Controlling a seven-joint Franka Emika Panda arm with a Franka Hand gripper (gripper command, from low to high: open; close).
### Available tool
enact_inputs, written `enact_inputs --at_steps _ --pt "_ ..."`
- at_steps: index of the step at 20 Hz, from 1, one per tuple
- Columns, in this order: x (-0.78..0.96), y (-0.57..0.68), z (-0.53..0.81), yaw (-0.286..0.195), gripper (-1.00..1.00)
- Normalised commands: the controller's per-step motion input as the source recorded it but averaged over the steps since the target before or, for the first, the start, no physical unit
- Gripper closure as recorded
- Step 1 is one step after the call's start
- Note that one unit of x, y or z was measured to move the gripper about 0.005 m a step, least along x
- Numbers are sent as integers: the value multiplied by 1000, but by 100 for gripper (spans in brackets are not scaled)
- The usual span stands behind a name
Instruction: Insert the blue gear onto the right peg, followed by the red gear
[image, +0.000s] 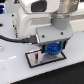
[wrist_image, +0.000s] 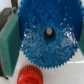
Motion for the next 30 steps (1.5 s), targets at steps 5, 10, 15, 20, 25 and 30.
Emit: enact_inputs --at_steps 5,10,15,20,25,30 --pt "160 -3 -186 0 100" --pt "144 10 -119 0 100" --pt "8 119 92 0 -100" --pt "-23 180 352 0 -100" --pt "-201 136 429 0 -100" --pt "-442 251 199 0 -100"
